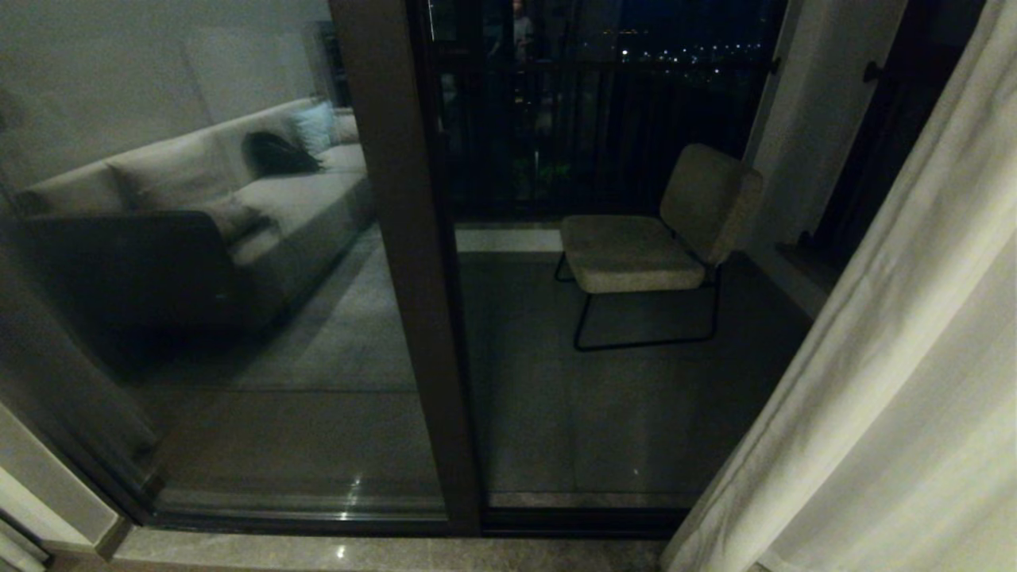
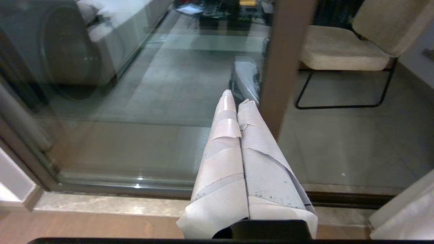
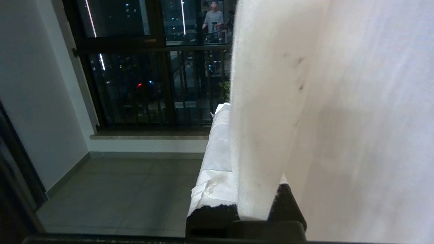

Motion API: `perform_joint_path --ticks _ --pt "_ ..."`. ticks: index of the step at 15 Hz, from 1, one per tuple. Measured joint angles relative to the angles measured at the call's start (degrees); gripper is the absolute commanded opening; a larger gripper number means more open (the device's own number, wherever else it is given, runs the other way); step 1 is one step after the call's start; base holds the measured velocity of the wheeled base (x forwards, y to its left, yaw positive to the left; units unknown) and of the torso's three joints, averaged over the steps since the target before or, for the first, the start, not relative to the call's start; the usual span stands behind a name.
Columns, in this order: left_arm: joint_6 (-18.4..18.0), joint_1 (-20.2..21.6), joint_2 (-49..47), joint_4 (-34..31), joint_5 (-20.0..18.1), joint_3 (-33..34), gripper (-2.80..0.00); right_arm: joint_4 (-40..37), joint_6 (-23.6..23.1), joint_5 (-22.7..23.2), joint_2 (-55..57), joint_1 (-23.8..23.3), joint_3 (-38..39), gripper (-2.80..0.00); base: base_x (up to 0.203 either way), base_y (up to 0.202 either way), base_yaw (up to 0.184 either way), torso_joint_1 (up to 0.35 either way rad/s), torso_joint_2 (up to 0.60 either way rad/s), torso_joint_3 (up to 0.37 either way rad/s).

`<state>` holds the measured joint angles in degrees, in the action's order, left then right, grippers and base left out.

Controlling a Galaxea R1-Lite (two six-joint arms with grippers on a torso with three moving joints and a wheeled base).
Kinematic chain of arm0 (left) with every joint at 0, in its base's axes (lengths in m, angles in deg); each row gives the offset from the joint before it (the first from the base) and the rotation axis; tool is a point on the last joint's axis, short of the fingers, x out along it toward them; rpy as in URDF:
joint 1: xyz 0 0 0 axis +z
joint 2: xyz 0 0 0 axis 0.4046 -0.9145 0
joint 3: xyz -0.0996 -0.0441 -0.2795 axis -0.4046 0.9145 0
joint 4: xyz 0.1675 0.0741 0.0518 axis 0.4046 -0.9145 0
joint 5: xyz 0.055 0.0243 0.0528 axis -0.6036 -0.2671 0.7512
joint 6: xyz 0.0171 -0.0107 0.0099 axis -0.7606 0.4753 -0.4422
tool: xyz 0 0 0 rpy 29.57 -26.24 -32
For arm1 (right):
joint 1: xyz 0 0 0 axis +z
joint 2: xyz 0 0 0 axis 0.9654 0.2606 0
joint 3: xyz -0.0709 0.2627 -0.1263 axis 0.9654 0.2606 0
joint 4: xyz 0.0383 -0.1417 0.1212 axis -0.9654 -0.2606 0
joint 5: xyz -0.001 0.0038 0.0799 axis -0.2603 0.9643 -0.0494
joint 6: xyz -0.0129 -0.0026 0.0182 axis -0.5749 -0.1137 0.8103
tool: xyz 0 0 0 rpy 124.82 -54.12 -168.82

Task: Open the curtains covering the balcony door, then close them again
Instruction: Close the inner curtains on both sides

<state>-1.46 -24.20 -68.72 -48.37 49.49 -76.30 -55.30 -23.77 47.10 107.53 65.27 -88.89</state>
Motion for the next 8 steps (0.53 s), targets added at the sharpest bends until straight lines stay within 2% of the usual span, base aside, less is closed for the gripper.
perform_joint_path --ticks 8 --pt "0.00 -0.02 0.00 -0.02 0.01 0.00 -2.80 0.09 -0.07 0.27 0.02 0.13 0.24 -2.80 0.000 0.190 -0.001 0.002 0.00 0.003"
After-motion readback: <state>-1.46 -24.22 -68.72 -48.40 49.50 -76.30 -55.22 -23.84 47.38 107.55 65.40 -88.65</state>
